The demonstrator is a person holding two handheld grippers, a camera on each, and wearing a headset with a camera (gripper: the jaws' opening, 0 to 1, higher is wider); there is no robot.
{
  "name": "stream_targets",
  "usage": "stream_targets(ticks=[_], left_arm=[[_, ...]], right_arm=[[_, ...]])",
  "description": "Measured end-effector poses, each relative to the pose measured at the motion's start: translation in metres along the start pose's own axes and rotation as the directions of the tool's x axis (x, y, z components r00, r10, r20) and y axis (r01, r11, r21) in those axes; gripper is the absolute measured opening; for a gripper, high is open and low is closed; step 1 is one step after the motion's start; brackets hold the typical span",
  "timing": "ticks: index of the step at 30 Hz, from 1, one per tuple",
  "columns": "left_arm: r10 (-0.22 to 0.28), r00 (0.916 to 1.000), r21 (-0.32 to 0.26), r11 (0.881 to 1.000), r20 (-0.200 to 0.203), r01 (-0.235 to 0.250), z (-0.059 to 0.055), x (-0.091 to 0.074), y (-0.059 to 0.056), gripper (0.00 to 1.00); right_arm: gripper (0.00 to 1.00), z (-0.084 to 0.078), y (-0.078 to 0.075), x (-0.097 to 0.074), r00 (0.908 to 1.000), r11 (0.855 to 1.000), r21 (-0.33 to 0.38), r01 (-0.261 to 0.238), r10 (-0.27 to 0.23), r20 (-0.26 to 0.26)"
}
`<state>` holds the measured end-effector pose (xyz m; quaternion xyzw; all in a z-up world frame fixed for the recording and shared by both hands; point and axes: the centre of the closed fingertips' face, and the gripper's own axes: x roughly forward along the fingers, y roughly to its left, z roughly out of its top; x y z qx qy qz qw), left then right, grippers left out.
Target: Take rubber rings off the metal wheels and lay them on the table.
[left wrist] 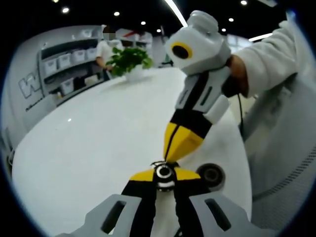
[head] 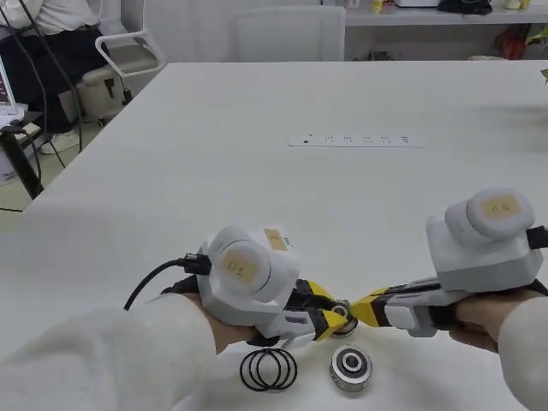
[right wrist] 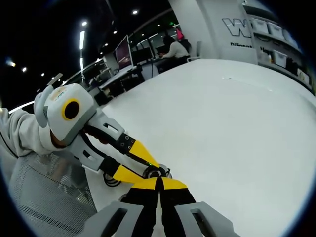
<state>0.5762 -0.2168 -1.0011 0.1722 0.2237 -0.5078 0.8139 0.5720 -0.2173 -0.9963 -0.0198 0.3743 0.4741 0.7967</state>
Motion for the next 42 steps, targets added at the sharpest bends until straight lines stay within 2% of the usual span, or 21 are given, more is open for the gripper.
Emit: stream_targets(ticks=[1, 2, 3, 4, 5, 6, 8, 11, 13, 16, 19, 22, 25, 31, 33, 36, 38, 42], left_arm=[[0.001, 1.0, 0.0, 1.0, 0.0, -0.001, 0.0, 0.0, 0.0, 0.13], [0.004, 1.0, -0.002, 1.0, 0.001, -0.004, 0.0, 0.0, 0.0, 0.13], [0.003, 1.0, -0.002, 1.0, 0.001, -0.003, 0.0, 0.001, 0.0, 0.13], [0.004, 1.0, -0.002, 1.0, 0.001, -0.004, 0.0, 0.0, 0.0, 0.13], [0.004, 1.0, -0.004, 1.0, 0.001, -0.004, 0.0, 0.0, 0.0, 0.13], [0.006, 1.0, -0.01, 1.0, 0.002, -0.006, 0.0, 0.0, 0.0, 0.13], [0.008, 1.0, -0.01, 1.0, 0.002, -0.008, 0.0, 0.0, 0.0, 0.13], [0.017, 0.9996, 0.024, 1.0, -0.023, -0.016, 0.001, 0.002, -0.001, 0.14], [0.012, 0.999, 0.049, 0.999, -0.042, -0.01, 0.002, 0.001, -0.001, 0.14], [0.008, 0.999, 0.055, 0.998, -0.044, -0.005, 0.005, -0.002, 0.0, 0.15], [0.007, 0.9993, 0.061, 0.998, -0.036, -0.004, 0.01, -0.006, 0.001, 0.17], [0.005, 1.0, 0.052, 0.999, -0.005, -0.004, 0.02, -0.01, 0.001, 0.21], [-0.014, 0.9998, 0.046, 0.999, -0.014, 0.015, 0.024, -0.013, -0.003, 0.25], [-0.025, 0.9997, 0.085, 0.996, 0.009, 0.024, 0.038, -0.025, -0.009, 0.3], [-0.025, 0.9995, 0.092, 0.996, 0.022, 0.023, 0.044, -0.031, -0.008, 0.32], [-0.033, 0.9993, 0.106, 0.994, 0.02, 0.031, 0.049, -0.042, -0.008, 0.38], [-0.005, 0.9996, 0.131, 0.991, 0.029, 0.001, 0.055, -0.053, -0.001, 0.42], [0.024, 0.9983, 0.112, 0.993, 0.054, -0.03, 0.066, -0.076, 0.007, 0.47]], right_arm=[[0.0, 0.003, 0.006, 0.0, 0.9996, 1.0, 0.006, -0.025, 0.025, 0.016], [0.0, 0.009, 0.017, 0.001, 0.9958, 0.996, 0.031, -0.079, 0.077, 0.05], [0.0, 0.03, 0.023, 0.0, 0.982, 0.992, 0.065, -0.109, 0.097, 0.162], [0.0, 0.028, 0.02, 0.001, 0.9863, 0.994, 0.051, -0.098, 0.09, 0.138], [0.0, 0.016, 0.011, 0.003, 0.9988, 1.0, 0.015, -0.019, 0.019, 0.046], [0.0, 0.019, 0.012, 0.004, 0.997, 1.0, 0.005, -0.017, 0.017, 0.076], [0.0, 0.017, 0.018, 0.005, 0.9968, 0.997, 0.068, -0.048, 0.043, 0.067], [0.0, 0.017, 0.01, 0.003, 0.9974, 0.997, 0.07, -0.024, 0.019, 0.07], [0.0, 0.015, 0.007, 0.003, 0.9974, 0.995, 0.091, -0.026, 0.02, 0.069], [0.0, 0.015, 0.004, 0.002, 0.997, 0.993, 0.116, -0.029, 0.021, 0.074], [0.0, 0.014, 0.002, 0.0, 0.9972, 0.992, 0.123, -0.022, 0.013, 0.074], [0.0, 0.016, 0.002, -0.001, 0.9965, 0.992, 0.128, -0.022, 0.012, 0.083], [0.0, 0.016, 0.001, -0.003, 0.996, 0.991, 0.136, -0.021, 0.009, 0.089], [0.0, 0.018, 0.0, -0.006, 0.995, 0.989, 0.148, -0.021, 0.006, 0.099], [0.0, 0.019, 0.001, -0.007, 0.9946, 0.988, 0.15, -0.022, 0.006, 0.103], [0.0, 0.02, 0.002, -0.008, 0.9941, 0.988, 0.152, -0.025, 0.009, 0.108], [0.0, 0.021, 0.003, -0.009, 0.9933, 0.988, 0.154, -0.033, 0.015, 0.114], [0.0, 0.024, 0.007, -0.01, 0.992, 0.987, 0.152, -0.047, 0.028, 0.123]])
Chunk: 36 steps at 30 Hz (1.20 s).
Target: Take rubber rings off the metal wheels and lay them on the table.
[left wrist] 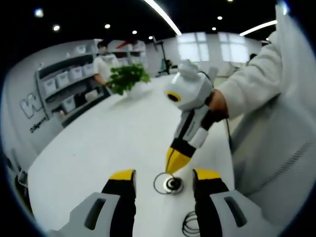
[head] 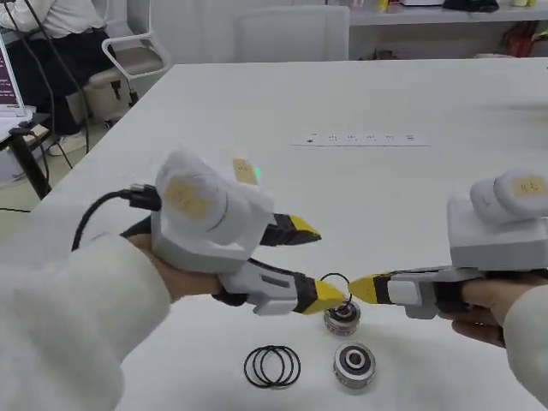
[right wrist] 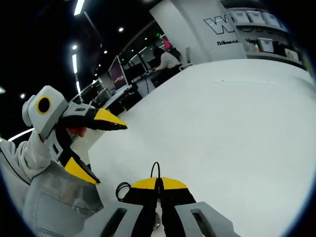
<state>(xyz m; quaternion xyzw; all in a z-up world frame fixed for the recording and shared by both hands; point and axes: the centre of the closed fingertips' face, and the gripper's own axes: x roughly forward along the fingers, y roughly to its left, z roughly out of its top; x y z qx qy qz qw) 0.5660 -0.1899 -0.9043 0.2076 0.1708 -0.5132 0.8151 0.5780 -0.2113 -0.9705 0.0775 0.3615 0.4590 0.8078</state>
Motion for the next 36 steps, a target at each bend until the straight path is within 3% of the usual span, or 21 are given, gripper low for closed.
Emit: stream_targets(ticks=[3, 7, 13, 19, 22, 25, 29, 36], left_arm=[[0.021, 0.9998, 0.012, 1.0, 0.004, -0.021, 0.004, -0.02, 0.004, 0.51], [0.035, 0.9992, 0.032, 0.999, -0.02, -0.034, 0.004, -0.048, 0.002, 0.56], [0.106, 0.9943, 0.026, 0.994, -0.008, -0.106, 0.002, -0.09, 0.0, 0.61], [0.149, 0.9888, -0.012, 0.989, -0.003, -0.149, -0.011, -0.121, -0.011, 0.69], [0.176, 0.9843, -0.046, 0.983, -0.014, -0.176, -0.025, -0.134, -0.018, 0.73], [0.218, 0.9751, -0.075, 0.972, -0.04, -0.22, -0.044, -0.143, -0.02, 0.77], [0.232, 0.9712, -0.158, 0.958, -0.054, -0.238, -0.063, -0.147, -0.03, 0.8], [0.259, 0.9645, -0.239, 0.934, -0.054, -0.264, -0.076, -0.143, -0.04, 0.82]], right_arm=[[0.0, 0.001, 0.005, 0.001, 0.9998, 1.0, 0.001, -0.018, 0.018, 0.002], [0.0, 0.0, 0.013, 0.003, 0.9989, 0.999, 0.002, -0.047, 0.047, -0.006], [0.0, -0.001, 0.028, 0.006, 0.9951, 0.995, 0.01, -0.097, 0.097, -0.019], [0.0, -0.006, 0.042, 0.01, 0.9881, 0.989, 0.0, -0.146, 0.146, -0.048], [0.0, -0.009, 0.047, 0.012, 0.9843, 0.986, -0.003, -0.164, 0.164, -0.065], [0.0, -0.012, 0.051, 0.013, 0.9808, 0.984, 0.0, -0.18, 0.179, -0.078], [0.0, -0.017, 0.056, 0.015, 0.9759, 0.981, -0.004, -0.196, 0.195, -0.098], [0.0, -0.027, 0.063, 0.019, 0.9633, 0.973, 0.005, -0.229, 0.227, -0.142]])
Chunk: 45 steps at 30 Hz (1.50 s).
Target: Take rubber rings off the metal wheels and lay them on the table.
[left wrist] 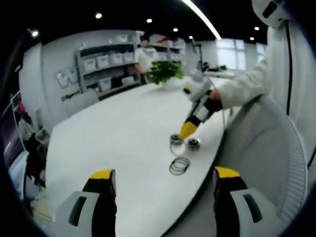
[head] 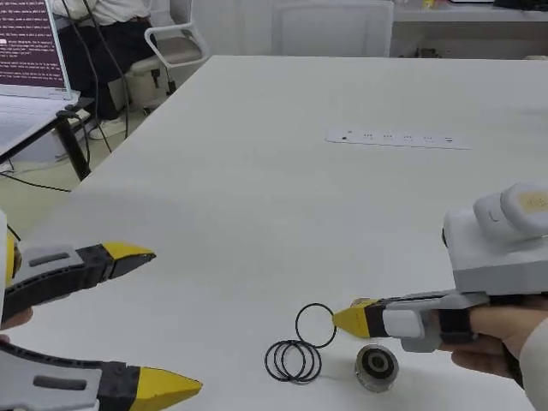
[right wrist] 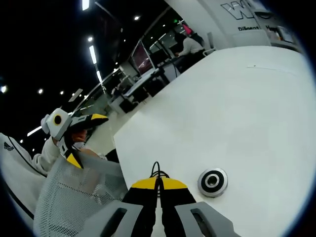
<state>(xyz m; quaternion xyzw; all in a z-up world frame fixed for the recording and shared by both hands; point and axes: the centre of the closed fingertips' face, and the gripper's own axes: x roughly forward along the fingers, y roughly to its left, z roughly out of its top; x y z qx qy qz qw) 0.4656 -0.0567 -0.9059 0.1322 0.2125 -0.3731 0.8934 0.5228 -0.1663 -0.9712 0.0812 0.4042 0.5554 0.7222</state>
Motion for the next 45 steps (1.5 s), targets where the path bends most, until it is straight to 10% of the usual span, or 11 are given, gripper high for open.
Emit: stream_targets(ticks=[16, 45], left_arm=[[-0.019, 0.9995, -0.036, 0.999, 0.026, 0.02, 0.002, 0.013, -0.014, 0.76], [0.004, 0.9997, -0.031, 0.999, 0.023, -0.003, -0.001, 0.014, -0.009, 0.71]], right_arm=[[0.0, -0.026, -0.002, 0.016, 0.9942, 1.0, -0.03, -0.002, -0.001, -0.108], [0.0, -0.032, -0.013, 0.022, 0.9859, 0.987, -0.144, 0.066, -0.087, -0.143]])
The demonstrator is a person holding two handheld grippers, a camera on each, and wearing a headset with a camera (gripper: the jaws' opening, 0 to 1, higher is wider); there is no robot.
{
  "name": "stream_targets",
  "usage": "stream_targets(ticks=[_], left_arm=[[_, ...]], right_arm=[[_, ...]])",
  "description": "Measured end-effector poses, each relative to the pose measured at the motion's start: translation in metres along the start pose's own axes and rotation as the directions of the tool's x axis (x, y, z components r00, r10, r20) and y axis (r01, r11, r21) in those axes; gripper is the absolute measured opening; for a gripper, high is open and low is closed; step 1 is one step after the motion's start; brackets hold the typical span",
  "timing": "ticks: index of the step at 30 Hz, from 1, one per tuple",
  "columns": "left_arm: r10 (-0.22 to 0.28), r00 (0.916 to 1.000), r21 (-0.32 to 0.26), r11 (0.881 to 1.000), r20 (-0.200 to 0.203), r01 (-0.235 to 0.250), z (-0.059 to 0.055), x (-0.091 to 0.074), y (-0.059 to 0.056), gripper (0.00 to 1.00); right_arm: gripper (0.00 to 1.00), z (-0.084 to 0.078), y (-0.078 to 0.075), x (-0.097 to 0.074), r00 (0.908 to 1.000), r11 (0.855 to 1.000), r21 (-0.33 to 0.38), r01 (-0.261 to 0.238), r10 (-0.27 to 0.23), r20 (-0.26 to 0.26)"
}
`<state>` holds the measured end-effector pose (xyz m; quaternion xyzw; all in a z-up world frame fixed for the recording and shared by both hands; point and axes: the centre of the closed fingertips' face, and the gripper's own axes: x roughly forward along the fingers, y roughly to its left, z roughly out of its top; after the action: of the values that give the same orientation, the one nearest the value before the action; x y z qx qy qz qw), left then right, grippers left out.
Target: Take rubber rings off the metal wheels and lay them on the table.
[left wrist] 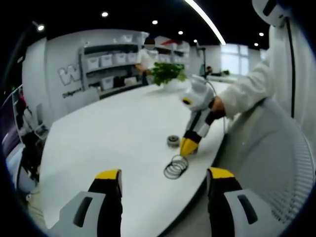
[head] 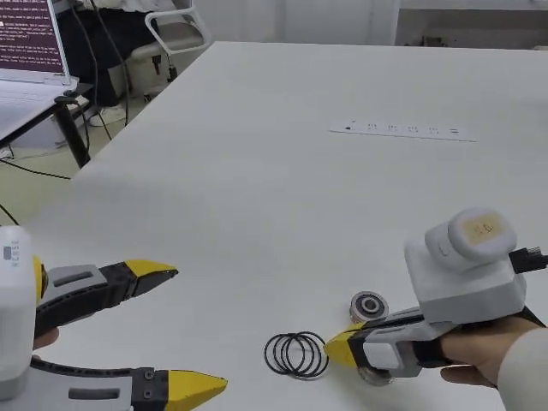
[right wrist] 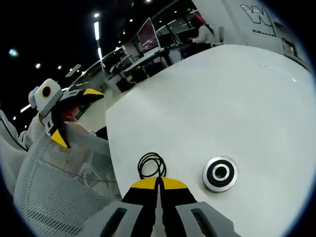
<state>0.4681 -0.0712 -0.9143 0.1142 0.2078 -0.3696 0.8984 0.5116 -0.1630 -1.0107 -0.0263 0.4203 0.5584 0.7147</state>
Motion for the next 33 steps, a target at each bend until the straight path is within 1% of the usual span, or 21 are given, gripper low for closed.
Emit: stream_targets(ticks=[5, 15, 25, 33], left_arm=[[0.002, 1.0, 0.0, 1.0, 0.0, -0.002, -0.0003, 0.0001, 0.0002, 0.71], [0.002, 1.0, -0.008, 1.0, 0.001, -0.002, -0.0009, 0.0004, 0.0007, 0.7], [0.003, 1.0, -0.005, 1.0, -0.001, -0.003, -0.0012, 0.0004, 0.0011, 0.69], [0.003, 1.0, -0.004, 1.0, 0.0, -0.003, -0.0009, 0.0005, 0.001, 0.69]], right_arm=[[0.0, 0.0007, -0.0017, 0.0017, 0.9998, 0.999, -0.036, 0.018, -0.019, -0.002], [0.0, 0.0006, -0.0004, 0.0044, 0.9996, 0.998, -0.065, 0.024, -0.025, -0.014], [0.03, -0.0008, 0.0, 0.0064, 0.9985, 0.991, -0.127, 0.04, -0.044, -0.032], [0.03, -0.0025, 0.0, 0.0039, 0.9979, 0.99, -0.131, 0.043, -0.049, -0.042]])
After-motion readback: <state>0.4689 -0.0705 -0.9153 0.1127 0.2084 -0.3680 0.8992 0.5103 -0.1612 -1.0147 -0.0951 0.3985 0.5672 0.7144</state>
